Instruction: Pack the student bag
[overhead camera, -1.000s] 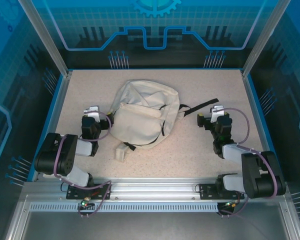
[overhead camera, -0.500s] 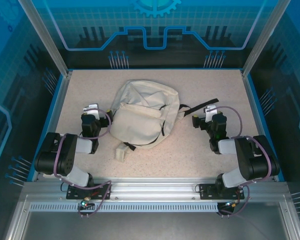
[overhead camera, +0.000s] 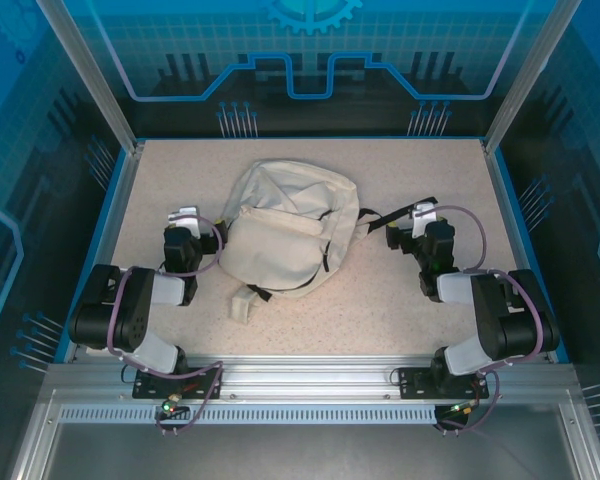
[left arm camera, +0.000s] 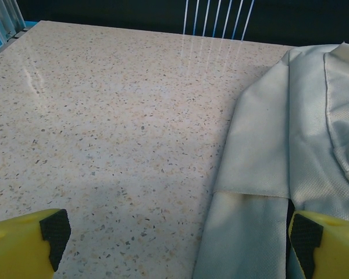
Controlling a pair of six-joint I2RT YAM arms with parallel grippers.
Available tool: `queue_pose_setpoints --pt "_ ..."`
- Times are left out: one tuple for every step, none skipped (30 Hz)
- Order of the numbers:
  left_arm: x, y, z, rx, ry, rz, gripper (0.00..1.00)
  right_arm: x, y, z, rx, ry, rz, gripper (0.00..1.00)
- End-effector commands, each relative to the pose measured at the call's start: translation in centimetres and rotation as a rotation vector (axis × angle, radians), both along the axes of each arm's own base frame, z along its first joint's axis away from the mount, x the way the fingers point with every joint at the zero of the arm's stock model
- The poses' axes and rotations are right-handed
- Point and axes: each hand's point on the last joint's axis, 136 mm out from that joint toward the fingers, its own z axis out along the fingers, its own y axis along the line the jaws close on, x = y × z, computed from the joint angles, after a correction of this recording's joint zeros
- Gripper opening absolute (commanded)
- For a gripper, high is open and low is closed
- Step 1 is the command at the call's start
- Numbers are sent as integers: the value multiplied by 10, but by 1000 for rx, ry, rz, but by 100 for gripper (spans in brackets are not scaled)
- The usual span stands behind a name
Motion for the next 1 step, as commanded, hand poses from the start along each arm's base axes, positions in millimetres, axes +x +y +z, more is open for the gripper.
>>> queue_pose_setpoints --pt "6 -3 5 15 -12 -25 99 5 -2 4 13 -12 -7 100"
